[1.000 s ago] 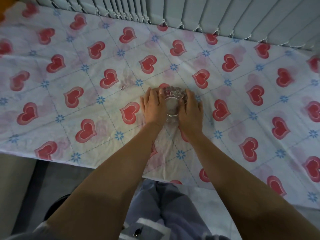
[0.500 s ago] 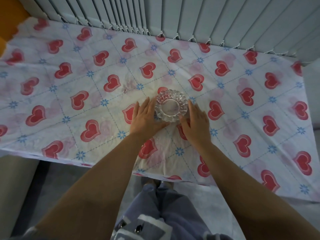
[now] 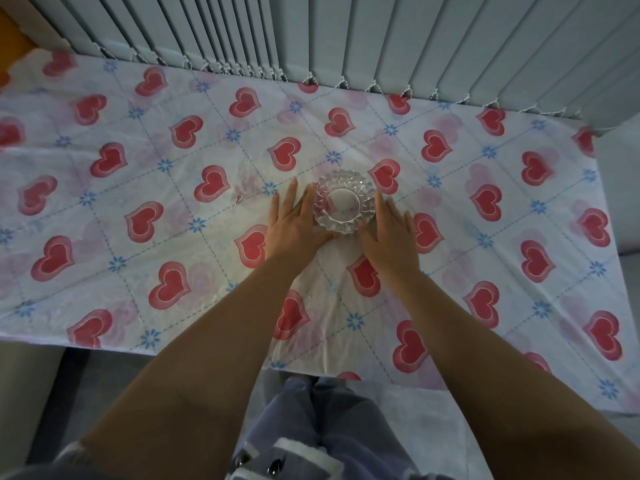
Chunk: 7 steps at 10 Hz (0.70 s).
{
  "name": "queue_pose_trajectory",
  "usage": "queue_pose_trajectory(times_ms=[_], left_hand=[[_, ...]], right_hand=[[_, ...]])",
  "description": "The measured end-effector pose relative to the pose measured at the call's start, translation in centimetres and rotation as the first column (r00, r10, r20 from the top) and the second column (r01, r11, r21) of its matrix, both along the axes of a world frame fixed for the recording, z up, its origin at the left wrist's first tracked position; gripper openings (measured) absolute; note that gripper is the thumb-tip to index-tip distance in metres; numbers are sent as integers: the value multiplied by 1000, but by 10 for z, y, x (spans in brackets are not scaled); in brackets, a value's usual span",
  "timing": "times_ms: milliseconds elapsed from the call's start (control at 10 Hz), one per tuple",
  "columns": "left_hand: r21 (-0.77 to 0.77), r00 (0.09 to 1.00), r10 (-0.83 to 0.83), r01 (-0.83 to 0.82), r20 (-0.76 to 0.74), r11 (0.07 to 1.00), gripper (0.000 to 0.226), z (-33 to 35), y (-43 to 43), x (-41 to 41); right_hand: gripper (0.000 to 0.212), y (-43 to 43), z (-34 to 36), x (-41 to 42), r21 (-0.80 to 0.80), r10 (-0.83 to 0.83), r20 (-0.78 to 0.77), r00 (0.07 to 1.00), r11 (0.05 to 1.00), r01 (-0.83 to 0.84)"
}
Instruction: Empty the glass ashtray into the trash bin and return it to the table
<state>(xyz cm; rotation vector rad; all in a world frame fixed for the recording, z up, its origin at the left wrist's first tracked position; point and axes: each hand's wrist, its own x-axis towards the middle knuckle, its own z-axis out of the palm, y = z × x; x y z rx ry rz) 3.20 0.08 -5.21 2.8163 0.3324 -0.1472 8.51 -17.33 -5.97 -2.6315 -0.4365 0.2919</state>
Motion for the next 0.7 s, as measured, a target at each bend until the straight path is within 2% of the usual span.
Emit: queue_pose_trajectory(times_ms=[200,400,600,700], left_hand=[[14,998,-23,24,-54,1000,95,-3,3,38],[91,992,-78,87,-98,992,94,0,3,44],[51,987,-105,112,-118,992,75,30,10,39],[43,991,-117,120,-64,992,70,48,10,39]], right_hand=[[66,7,-2,30,-43,-34,33,999,998,35],[63,6,4,34,-63,-37,55,998,997,40],[59,6,31,29,-111,-26,114,993,993,38],[57,7,53,29,-104,-19,183,983,994,38]])
